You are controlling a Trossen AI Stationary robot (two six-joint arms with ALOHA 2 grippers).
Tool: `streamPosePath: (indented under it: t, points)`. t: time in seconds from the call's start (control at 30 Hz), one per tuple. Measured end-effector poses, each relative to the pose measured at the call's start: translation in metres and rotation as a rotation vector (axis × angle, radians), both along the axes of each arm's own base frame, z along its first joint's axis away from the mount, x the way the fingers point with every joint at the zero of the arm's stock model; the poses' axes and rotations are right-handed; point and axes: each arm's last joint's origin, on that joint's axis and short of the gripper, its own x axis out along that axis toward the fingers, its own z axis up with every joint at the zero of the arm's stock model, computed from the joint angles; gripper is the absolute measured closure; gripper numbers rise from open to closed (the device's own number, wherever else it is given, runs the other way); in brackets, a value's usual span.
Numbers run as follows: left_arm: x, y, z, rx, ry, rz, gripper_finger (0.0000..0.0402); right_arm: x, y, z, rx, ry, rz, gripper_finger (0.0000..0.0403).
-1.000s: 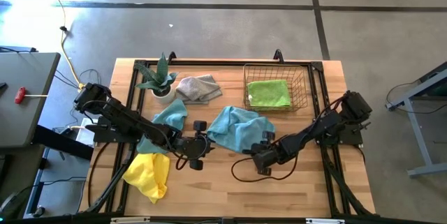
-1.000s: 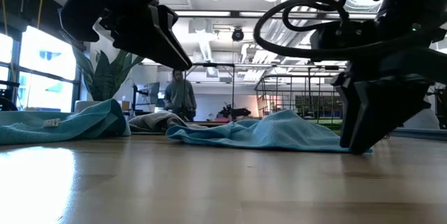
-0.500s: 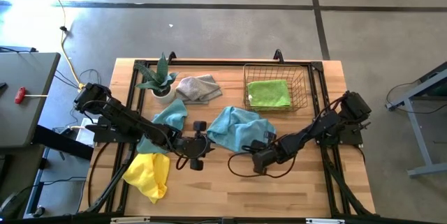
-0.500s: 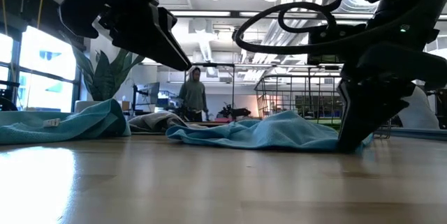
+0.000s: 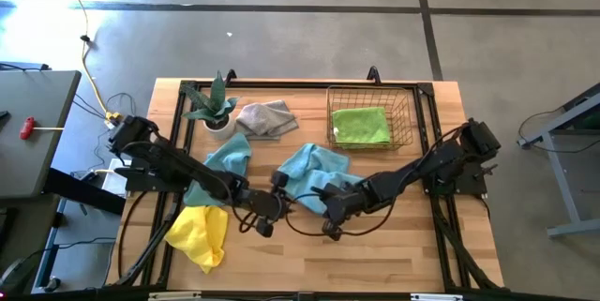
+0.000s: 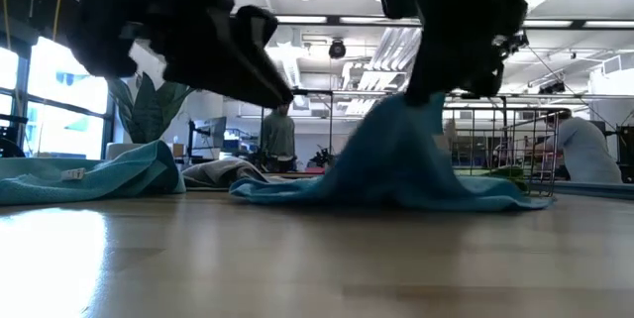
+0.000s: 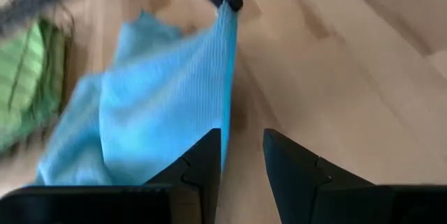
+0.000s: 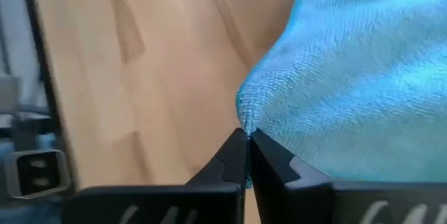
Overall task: Fold microfiber towels
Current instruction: Fold the bottom blue microfiber towel
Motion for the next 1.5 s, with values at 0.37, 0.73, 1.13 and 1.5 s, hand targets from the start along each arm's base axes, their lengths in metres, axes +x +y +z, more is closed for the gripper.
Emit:
streamPosePath:
  t: [0.37,0.73,1.13,1.5]
  points:
    - [0.022,-0.004,-0.001,0.021,-0.242,0.026,0.0303,0.017,0.000,0.034,0.099,-0.070,-0.076,0.0402]
    - [0.024,-0.006,0.004,0.009,-0.294,0.033,0.0303,0.026,-0.017,0.041,0.092,-0.079,-0.108,0.0403]
    - [0.023,-0.007,0.006,0.037,-0.323,0.115,0.0303,0.022,-0.029,0.036,0.060,0.010,-0.121,0.0403]
    - [0.025,-0.003,-0.002,-0.003,-0.318,0.212,0.0303,0.025,-0.035,0.036,0.052,-0.004,-0.125,0.0403]
